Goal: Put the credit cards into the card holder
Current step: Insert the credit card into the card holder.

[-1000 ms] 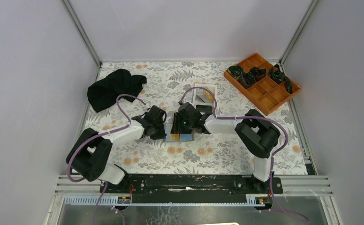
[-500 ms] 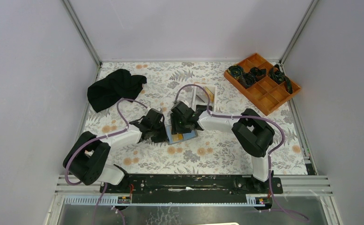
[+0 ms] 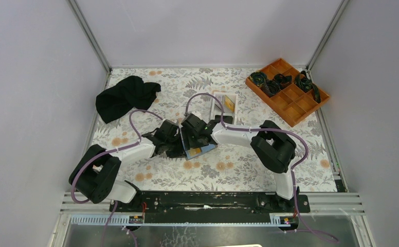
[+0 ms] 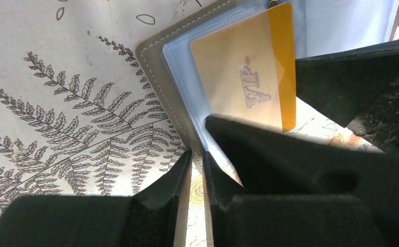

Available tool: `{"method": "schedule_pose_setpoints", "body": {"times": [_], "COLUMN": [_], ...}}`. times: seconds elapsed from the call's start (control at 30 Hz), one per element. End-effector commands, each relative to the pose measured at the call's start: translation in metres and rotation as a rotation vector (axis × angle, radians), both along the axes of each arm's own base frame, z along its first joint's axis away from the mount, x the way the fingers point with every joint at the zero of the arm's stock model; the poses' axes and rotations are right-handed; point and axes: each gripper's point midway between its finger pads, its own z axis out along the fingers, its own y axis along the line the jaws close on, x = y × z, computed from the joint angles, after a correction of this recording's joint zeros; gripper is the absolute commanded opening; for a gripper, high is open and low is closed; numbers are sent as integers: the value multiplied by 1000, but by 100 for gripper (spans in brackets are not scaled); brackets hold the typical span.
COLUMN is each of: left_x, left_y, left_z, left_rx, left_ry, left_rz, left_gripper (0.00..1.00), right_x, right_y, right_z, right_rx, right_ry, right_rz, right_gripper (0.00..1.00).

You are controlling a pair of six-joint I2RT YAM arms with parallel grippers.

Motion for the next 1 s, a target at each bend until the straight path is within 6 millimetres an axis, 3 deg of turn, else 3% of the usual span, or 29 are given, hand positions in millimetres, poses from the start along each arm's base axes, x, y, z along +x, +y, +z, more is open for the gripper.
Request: {"method": "schedule_pose_setpoints", "body": {"times": [0.0,0.07,0.27,0.47,0.67,0.83,0.97], "left_x": [11,12,13,11,9,10,10], "left_y": [-7,-6,-5,-2,5,8,9], "left_z": [7,7,7,6,5,4,5], "left_rx": [-40,-45,-56,-62,-65,-57,-57], "left_ry": [-64,-66,-71,-68,-70,-67,-68], "left_rz": [-9,0,14,39,77,98,108], "left_gripper": [19,19,19,19,19,19,19], "right_x": [-36,-37,-39,-40,-37,-34,-34], "right_y": [-29,-29,-31,-38,-41,-40,-43], "right_z": [-41,-43,-51,-59,-55,-53,-51], "right_rx": [-174,-184,-236,-286,-299,-305,-314], "right_ry": [102,101,104,102,73,58,51], "right_rz": [53,63,80,81,76,79,86], "right_gripper": [73,79,78,66,51,50,62]}}
